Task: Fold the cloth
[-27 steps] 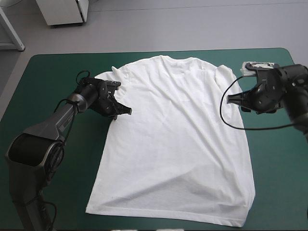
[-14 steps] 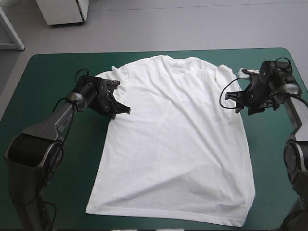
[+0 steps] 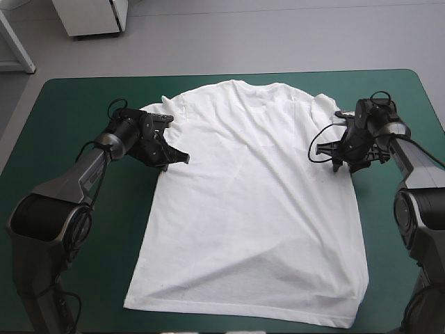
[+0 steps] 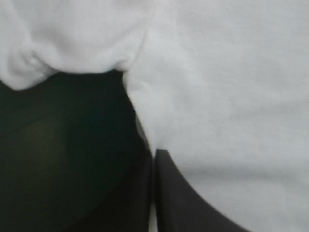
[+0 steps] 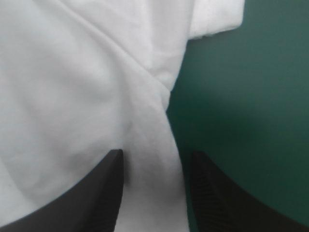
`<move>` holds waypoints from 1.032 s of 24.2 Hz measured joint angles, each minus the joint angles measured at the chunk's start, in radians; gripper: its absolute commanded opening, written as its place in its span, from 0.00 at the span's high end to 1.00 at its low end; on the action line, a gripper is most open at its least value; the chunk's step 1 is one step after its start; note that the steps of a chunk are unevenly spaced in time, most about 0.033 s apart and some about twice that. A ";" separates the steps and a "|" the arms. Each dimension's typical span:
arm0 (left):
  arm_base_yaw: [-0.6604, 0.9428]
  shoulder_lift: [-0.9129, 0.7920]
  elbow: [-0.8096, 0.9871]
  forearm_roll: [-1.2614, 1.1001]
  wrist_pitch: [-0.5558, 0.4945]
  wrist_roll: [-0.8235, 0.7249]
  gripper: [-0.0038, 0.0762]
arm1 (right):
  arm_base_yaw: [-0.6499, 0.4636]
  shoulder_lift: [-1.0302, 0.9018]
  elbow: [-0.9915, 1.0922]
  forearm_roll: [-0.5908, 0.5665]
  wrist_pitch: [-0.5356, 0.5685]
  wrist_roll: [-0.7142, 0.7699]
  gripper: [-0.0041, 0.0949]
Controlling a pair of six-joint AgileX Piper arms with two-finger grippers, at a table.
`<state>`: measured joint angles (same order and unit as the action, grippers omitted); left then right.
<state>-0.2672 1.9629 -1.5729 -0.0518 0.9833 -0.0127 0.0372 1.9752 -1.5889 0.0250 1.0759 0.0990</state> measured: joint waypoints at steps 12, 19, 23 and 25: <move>0.000 0.000 0.000 -0.001 0.000 0.013 0.98 | 0.000 0.045 -0.027 0.020 0.053 0.004 0.98; 0.000 -0.018 -0.004 0.000 0.004 0.013 0.98 | 0.000 0.024 -0.024 0.026 0.061 -0.011 0.98; 0.000 -0.076 -0.037 -0.001 0.022 0.013 0.98 | 0.000 -0.050 -0.017 0.033 0.068 -0.021 0.98; 0.000 -0.118 -0.068 -0.001 0.039 0.022 0.98 | 0.000 -0.114 -0.030 0.038 0.071 -0.025 0.98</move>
<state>-0.2672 1.8452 -1.6407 -0.0529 1.0223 0.0089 0.0372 1.8615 -1.6185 0.0628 1.1471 0.0741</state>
